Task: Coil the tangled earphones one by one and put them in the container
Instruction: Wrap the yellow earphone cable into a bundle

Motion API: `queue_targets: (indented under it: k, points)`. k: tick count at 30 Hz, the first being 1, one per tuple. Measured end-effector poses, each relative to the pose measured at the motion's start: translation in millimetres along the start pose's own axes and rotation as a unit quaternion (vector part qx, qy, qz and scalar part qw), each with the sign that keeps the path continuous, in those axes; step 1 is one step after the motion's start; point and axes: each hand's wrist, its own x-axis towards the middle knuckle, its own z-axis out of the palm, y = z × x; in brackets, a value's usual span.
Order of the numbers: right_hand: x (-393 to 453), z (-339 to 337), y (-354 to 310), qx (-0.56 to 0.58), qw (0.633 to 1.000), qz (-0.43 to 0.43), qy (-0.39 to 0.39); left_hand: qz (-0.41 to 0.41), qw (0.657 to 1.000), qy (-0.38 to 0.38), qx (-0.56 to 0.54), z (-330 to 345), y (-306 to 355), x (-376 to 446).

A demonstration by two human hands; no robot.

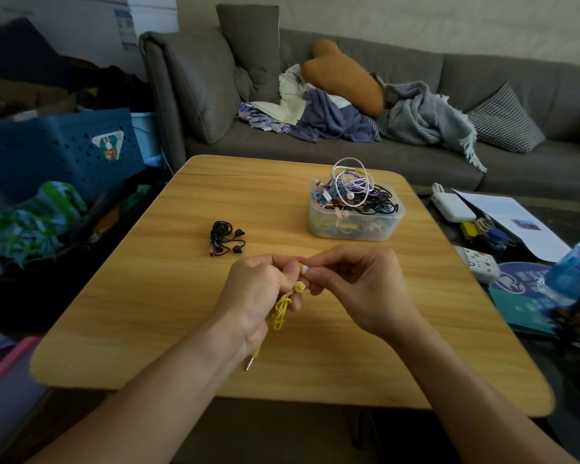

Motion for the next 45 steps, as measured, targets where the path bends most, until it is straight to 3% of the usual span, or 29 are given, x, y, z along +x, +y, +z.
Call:
queue_targets:
  k: [3, 8, 11, 14, 16, 19, 22, 36, 45]
  points:
    - [-0.4, -0.8, 0.5, -0.006, 1.000, -0.008, -0.009, -0.007, 1.000, -0.006, -0.004, -1.0, 0.3, -0.9]
    - [-4.8, 4.0, 0.9, 0.105, 0.994, 0.028, 0.015, 0.132, 0.984, 0.016, 0.122, -1.8, -4.5, 1.2]
    - [-5.7, 9.6, 5.6, 0.231, 0.965, 0.120, 0.035, 0.218, 0.957, 0.033, 0.186, -1.4, -5.6, 3.1]
    - [-5.2, 14.7, 8.2, 0.340, 0.920, 0.191, 0.032, 0.243, 0.949, 0.040, 0.196, -1.2, -6.0, 6.0]
    - [-3.5, 13.4, 8.9, 0.332, 0.924, 0.188, 0.035, 0.236, 0.955, 0.021, 0.178, -1.8, -5.6, 7.2]
    - [-0.6, 4.9, 9.1, 0.224, 0.967, 0.119, 0.038, 0.202, 0.968, -0.047, 0.145, -4.0, -3.1, 4.7]
    - [0.9, -1.1, 8.4, 0.180, 0.980, 0.081, 0.007, 0.146, 0.980, -0.090, 0.101, -5.2, -1.7, -0.1]
    - [-1.8, -6.2, -3.5, 0.109, 0.993, 0.047, 0.009, 0.003, 0.994, -0.085, -0.065, 0.4, -1.5, 0.1]
    - [-1.4, -0.9, -2.5, 0.102, 0.988, 0.101, 0.061, 0.052, 0.997, -0.055, -0.024, 3.8, -2.7, 0.0]
